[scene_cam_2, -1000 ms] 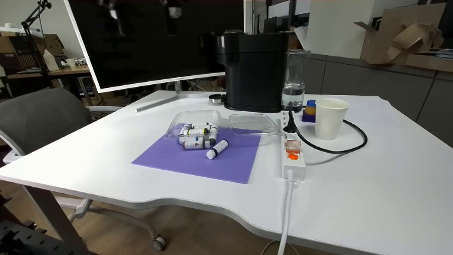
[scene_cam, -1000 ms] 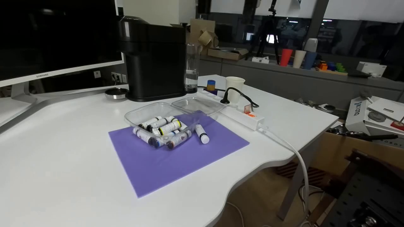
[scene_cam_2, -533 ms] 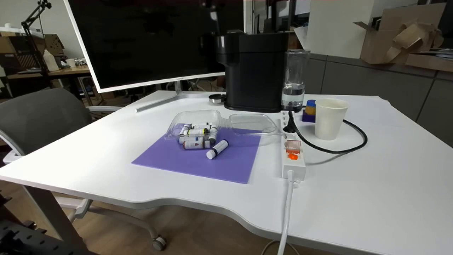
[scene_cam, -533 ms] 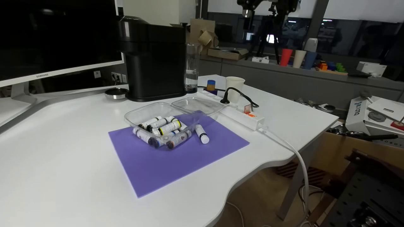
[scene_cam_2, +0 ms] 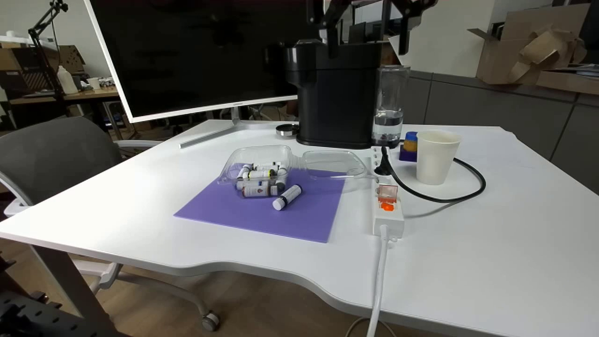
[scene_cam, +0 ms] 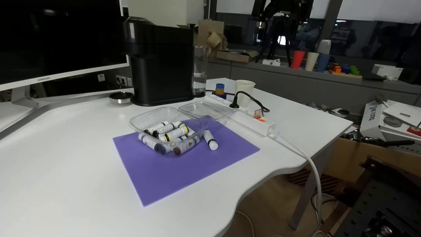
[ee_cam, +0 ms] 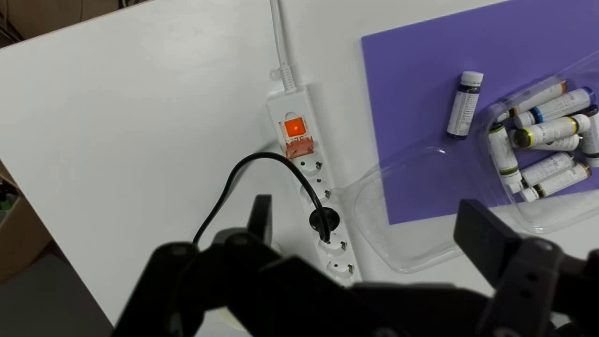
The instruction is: Press the switch on the adapter
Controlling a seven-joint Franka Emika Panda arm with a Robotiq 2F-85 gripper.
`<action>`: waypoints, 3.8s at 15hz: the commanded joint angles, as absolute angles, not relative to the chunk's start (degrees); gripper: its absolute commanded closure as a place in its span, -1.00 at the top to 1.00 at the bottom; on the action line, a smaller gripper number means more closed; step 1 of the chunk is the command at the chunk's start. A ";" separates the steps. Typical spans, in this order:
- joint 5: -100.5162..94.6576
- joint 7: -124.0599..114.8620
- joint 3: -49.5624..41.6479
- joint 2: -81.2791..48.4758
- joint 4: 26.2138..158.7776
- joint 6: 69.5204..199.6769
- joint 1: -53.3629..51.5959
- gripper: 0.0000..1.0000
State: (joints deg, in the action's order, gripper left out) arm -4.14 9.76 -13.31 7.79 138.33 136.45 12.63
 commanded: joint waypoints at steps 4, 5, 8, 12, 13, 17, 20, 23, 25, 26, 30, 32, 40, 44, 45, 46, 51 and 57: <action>-9.64 11.96 -13.65 -2.96 129.46 135.99 13.22 1.00; -9.19 13.06 -13.68 -4.99 127.99 135.99 13.26 0.50; -7.79 17.76 -13.24 -11.83 123.16 136.07 13.89 0.19; -7.41 21.02 -12.16 -19.30 117.39 134.82 14.90 -0.35; -7.89 21.55 -11.95 -20.56 116.64 134.54 15.03 -0.50; -9.93 26.21 -10.93 -23.21 116.43 133.48 15.53 -0.98; -11.03 28.09 -10.54 -23.57 118.06 133.60 15.68 -1.00; -10.80 28.57 -10.28 -23.42 120.14 133.81 16.16 -1.00; -10.60 27.62 -10.10 -24.05 119.48 134.00 15.96 -0.99; -10.59 27.64 -10.10 -24.05 119.97 134.05 16.08 -0.99; -11.58 26.49 -10.41 -23.27 122.01 137.46 15.69 -1.00; -11.33 26.12 -10.27 -23.17 123.75 141.97 15.81 -1.00; -9.89 27.83 -8.84 -24.26 126.82 148.90 16.90 -1.00; -9.65 27.79 -8.77 -24.63 127.31 149.50 17.61 -1.00; -9.78 27.57 -8.94 -24.92 127.24 149.84 17.73 -1.00; -9.78 27.50 -9.01 -25.30 127.04 149.93 17.95 -1.00; -10.08 27.45 -8.96 -27.88 125.36 149.89 18.59 -1.00; -10.39 27.38 -8.60 -30.93 122.44 148.70 18.46 -1.00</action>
